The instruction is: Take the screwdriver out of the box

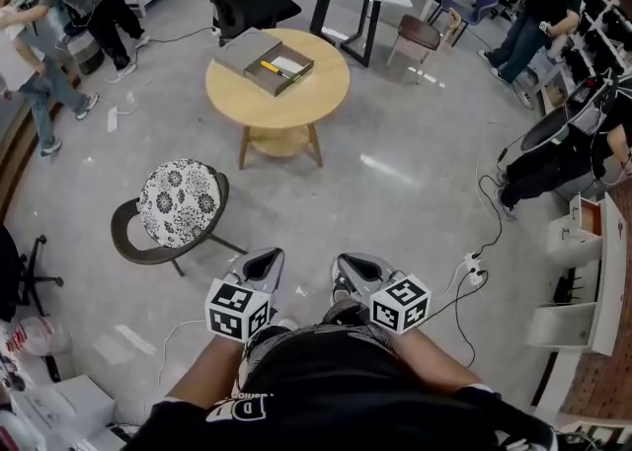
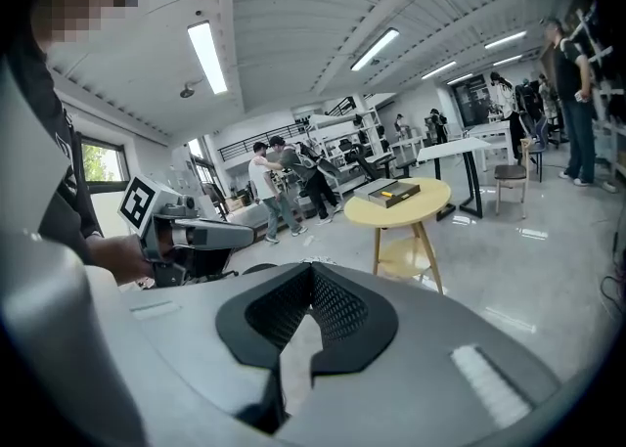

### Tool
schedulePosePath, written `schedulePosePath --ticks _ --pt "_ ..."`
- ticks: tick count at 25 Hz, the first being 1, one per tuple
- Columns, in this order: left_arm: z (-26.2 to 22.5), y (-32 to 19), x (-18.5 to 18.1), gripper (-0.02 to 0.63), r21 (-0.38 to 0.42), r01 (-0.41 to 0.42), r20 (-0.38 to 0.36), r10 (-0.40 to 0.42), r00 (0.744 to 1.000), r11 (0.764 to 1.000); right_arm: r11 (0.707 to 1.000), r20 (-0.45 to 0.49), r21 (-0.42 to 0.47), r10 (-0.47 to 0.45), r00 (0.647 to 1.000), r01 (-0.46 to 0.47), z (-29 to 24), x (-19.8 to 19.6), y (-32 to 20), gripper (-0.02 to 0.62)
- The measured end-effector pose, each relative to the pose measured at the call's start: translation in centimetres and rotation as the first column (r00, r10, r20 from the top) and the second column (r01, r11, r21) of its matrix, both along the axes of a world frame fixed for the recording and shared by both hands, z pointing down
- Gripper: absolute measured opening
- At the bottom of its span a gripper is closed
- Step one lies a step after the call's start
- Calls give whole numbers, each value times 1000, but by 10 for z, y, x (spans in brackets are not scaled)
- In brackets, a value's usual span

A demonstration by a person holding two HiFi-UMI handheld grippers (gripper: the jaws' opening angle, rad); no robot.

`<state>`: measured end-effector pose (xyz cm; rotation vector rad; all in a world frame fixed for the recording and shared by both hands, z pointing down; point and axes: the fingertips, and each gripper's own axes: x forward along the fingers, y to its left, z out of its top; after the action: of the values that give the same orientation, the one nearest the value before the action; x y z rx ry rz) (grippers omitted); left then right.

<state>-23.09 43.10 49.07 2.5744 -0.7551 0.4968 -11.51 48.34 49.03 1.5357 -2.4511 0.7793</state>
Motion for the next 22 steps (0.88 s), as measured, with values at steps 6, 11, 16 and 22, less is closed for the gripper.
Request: schedulePosePath --ticks 6,11,16,22 --pt "2 -40 32 58 5 43 15 -43 999 999 999 13 1 -39 999 39 5 34 -45 0" --pt "-10 -82 74 58 19 91 20 -91 996 996 996 30 20 -82 996 82 -6 77 -98 0" --pt "-13 -121 108 58 -3 174 22 -173 985 985 988 31 42 -147 989 146 -15 114 -141 0" --pt "-6 -149 155 58 -10 203 52 -202 978 979 982 37 40 -184 982 183 -10 163 -175 0"
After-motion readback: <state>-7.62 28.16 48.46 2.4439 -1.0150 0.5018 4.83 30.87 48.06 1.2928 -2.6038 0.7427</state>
